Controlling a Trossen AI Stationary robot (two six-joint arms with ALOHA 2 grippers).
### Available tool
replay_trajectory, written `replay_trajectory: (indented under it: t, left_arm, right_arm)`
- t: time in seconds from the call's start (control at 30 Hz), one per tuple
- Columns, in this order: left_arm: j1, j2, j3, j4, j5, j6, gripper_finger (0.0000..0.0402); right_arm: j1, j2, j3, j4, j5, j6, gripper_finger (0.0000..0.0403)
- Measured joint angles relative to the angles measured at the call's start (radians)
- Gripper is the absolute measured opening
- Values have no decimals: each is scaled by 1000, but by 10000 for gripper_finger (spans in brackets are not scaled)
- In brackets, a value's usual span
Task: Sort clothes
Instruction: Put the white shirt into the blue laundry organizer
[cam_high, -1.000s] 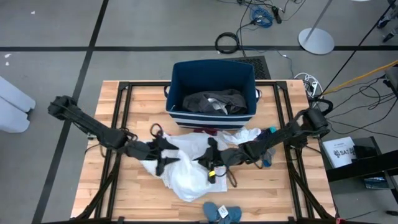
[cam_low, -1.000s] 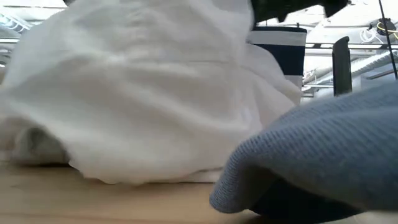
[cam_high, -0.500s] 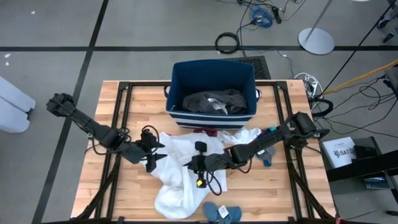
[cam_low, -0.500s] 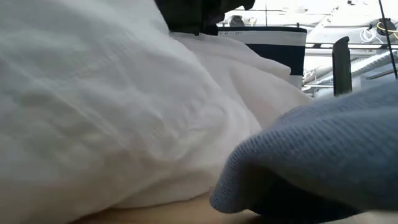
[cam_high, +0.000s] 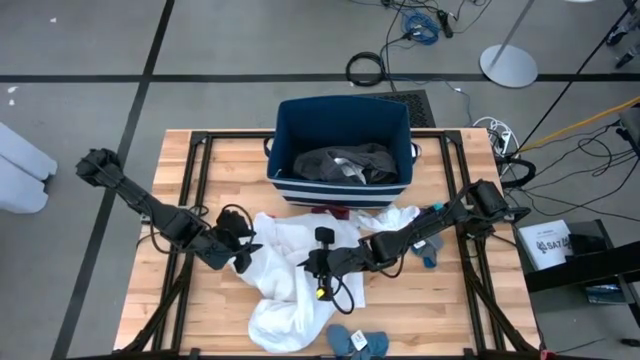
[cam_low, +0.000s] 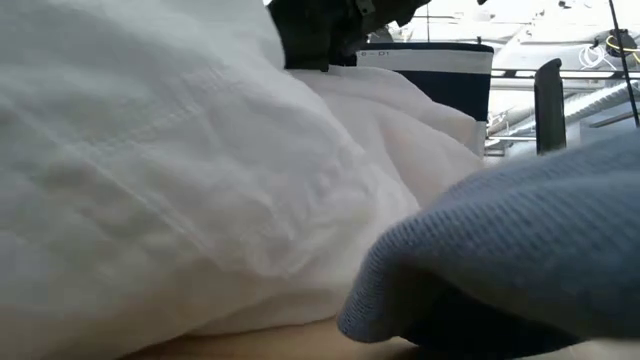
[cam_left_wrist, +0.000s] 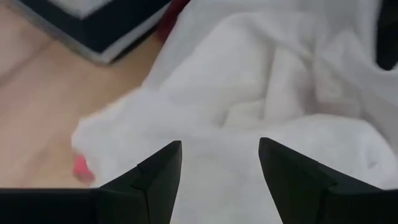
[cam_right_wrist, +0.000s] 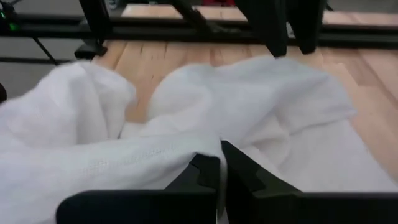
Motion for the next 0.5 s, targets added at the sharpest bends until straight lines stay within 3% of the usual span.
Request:
replay_trajectory:
  t: [0.17,0.5]
  left_arm:
    - [-8,-3,-42,-1,-16,-88,223]
    - [97,-3,-47,-122,25,-74,223]
  right_arm:
    - [7,0,0,-35,0,9,0]
    - [0,0,0,-36,0,7,0]
